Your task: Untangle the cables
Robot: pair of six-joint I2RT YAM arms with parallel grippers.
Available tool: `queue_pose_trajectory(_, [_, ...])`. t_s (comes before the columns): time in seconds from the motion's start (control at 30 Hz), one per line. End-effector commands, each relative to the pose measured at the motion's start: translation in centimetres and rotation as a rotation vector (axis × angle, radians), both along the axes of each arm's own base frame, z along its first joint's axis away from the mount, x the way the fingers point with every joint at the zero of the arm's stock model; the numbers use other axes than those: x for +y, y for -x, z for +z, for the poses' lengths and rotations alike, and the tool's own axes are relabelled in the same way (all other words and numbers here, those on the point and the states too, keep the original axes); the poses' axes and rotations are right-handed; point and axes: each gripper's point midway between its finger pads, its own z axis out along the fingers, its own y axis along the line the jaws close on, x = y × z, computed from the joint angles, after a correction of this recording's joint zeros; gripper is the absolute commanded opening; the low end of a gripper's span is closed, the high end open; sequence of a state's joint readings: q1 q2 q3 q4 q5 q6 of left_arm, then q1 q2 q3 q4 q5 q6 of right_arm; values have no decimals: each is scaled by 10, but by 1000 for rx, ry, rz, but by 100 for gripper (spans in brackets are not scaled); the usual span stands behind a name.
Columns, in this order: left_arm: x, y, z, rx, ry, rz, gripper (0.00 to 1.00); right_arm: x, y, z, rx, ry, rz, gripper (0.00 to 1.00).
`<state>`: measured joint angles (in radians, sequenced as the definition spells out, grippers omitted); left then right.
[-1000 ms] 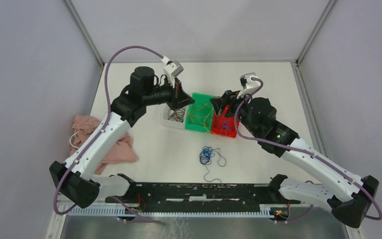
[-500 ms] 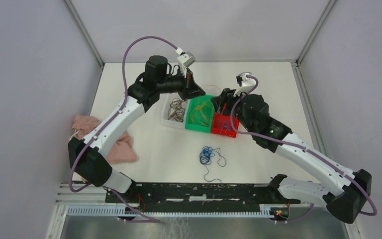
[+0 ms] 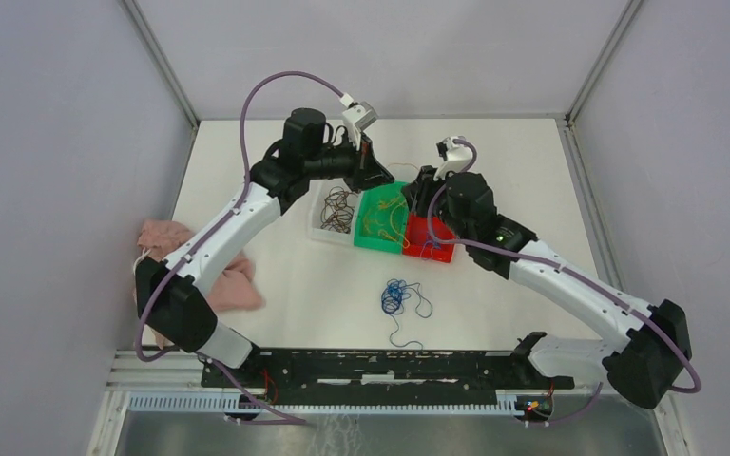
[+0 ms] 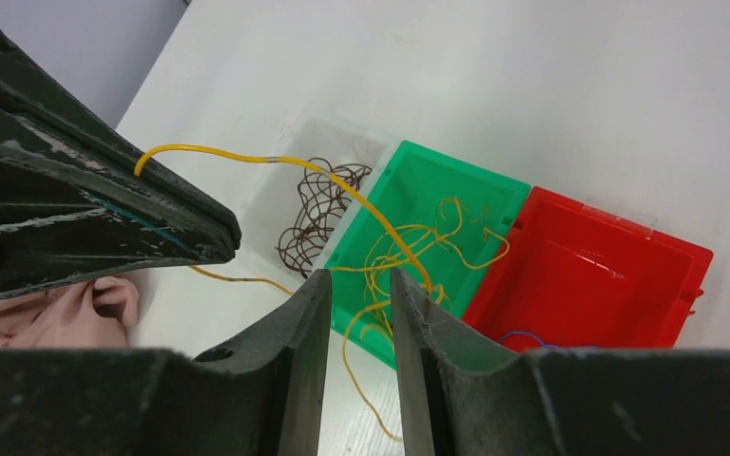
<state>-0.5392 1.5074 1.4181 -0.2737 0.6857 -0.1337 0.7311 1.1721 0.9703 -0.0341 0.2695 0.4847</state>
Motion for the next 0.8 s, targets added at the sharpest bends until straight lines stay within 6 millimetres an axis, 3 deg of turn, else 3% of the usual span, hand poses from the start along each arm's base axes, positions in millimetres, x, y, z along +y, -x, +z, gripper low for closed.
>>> queue_pose_trajectory(0.0, [-3,-10,9,-75,4,-6,3,15,-15,20,-40,-61,19,33])
queue_pose_trajectory(0.43, [14,-28,-34,-5,-48,52,3,34,-65,-9,-4,-20,-9,17])
queue_pose_trajectory(0.77, [35,-74,-59,-95,-181,226,3,58,-95,-53,113,-52,56,9])
